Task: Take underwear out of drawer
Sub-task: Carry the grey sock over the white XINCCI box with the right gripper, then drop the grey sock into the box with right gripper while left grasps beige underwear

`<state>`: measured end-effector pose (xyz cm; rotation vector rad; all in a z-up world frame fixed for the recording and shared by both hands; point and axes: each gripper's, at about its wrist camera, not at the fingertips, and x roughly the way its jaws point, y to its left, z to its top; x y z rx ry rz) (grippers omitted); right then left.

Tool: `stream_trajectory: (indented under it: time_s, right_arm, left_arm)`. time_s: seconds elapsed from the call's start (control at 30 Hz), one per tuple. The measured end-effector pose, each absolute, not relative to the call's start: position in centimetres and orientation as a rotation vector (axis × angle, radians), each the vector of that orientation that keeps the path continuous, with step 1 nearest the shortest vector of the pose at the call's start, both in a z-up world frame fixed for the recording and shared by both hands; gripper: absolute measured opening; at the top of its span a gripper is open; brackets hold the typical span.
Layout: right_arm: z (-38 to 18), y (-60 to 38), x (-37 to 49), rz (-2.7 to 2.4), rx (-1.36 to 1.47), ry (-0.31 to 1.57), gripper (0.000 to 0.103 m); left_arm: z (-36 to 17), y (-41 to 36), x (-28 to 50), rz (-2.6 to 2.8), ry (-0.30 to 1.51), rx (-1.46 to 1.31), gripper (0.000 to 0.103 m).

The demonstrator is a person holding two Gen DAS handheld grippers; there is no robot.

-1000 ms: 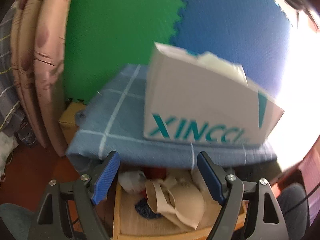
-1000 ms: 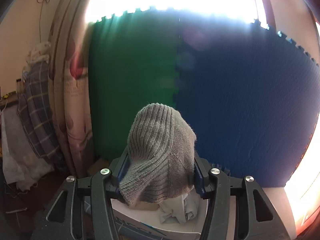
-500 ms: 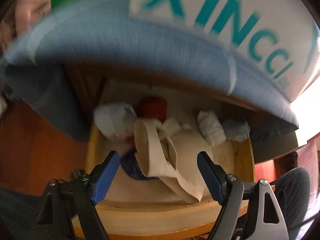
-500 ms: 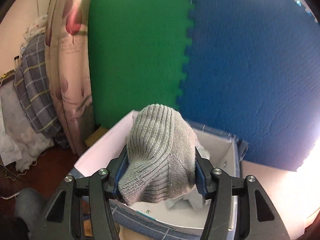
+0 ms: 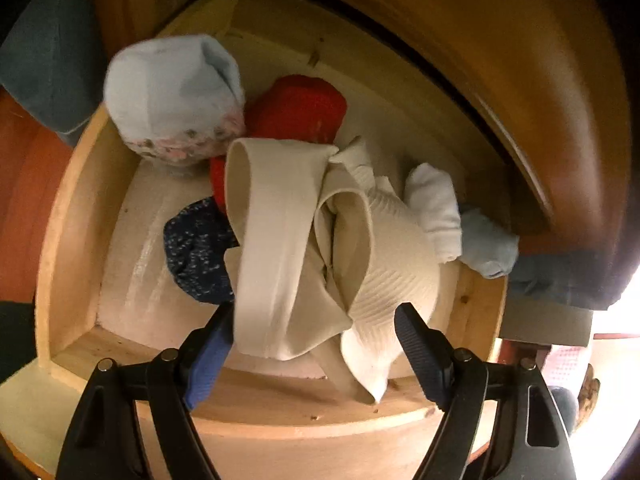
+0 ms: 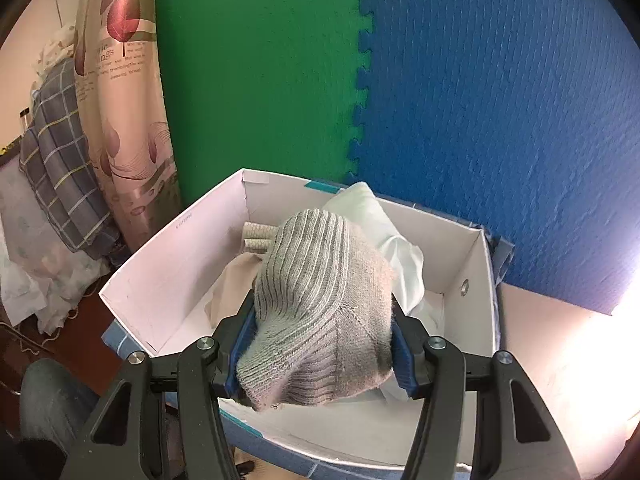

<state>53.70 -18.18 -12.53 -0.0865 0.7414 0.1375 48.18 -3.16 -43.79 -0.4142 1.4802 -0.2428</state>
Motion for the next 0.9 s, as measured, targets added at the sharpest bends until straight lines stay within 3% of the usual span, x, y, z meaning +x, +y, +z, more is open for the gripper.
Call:
stream_trajectory:
  time_s: [0.47, 0.67, 0.73, 0.77, 0.9]
  right_arm:
    - [-13.1, -19.0, 54.0, 0.226, -0.04, 0.732, 0.057]
    - [-13.7, -20.0, 54.3, 0.228, -0.011, 0.754, 0.057]
    - [-13.8, -20.1, 54.4, 0.226, -0.005, 0.761, 0.057]
    - [-13.8, -20.0, 54.4, 0.225, -0.008, 0.763, 0.057]
    - [-13.6, -19.3, 54.4, 0.218, -0.046, 0.766, 0.057]
  left_arm:
    - [-47.3, -7.3, 51.0, -0.128, 1.679, -0.728, 0.084]
    - [-47.5, -7.9, 51.3, -0.086, 1.663, -0.887, 0.083]
    - [-47.1, -7.8, 51.5, -0.097, 1.63, -0.912, 0.066]
    - [-47.0, -7.9, 51.6, -0.124, 1.618, -0.915, 0.045]
    - [-46.0, -7.3, 51.5, -0.166, 1.568, -0.906, 0.037]
